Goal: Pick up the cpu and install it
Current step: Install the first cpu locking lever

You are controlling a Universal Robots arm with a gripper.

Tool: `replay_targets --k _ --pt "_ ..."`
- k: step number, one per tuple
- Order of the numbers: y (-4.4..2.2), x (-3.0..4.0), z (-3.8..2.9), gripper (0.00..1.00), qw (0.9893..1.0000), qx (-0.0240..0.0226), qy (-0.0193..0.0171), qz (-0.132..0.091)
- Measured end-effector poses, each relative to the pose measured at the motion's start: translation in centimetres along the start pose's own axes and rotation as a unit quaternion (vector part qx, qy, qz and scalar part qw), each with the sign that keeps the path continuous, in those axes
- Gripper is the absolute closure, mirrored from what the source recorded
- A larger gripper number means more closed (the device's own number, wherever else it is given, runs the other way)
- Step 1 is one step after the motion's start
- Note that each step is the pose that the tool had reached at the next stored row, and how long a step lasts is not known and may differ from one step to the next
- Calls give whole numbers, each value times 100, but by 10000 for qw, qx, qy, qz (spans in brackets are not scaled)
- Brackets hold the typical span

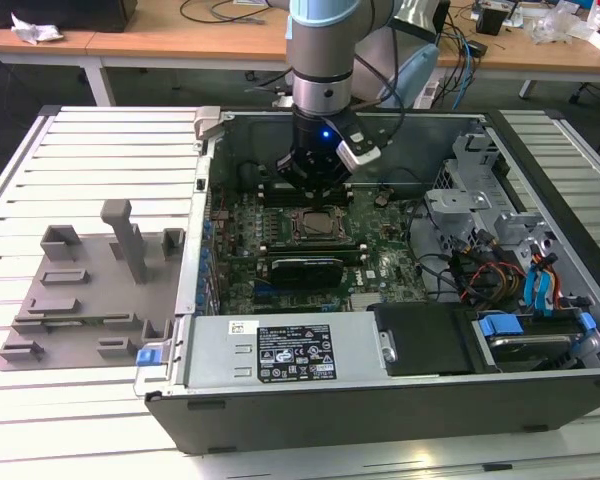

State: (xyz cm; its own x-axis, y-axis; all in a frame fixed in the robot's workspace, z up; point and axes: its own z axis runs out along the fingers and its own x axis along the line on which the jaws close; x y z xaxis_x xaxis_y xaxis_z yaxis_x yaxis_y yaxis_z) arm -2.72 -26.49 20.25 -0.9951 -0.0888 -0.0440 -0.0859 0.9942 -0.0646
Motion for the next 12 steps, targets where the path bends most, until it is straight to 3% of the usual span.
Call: replay_targets --k 6,12 --pt "-6 -45 14 89 10000 -2 0 0" --pt "-15 -135 30 89 10000 -20 0 1"
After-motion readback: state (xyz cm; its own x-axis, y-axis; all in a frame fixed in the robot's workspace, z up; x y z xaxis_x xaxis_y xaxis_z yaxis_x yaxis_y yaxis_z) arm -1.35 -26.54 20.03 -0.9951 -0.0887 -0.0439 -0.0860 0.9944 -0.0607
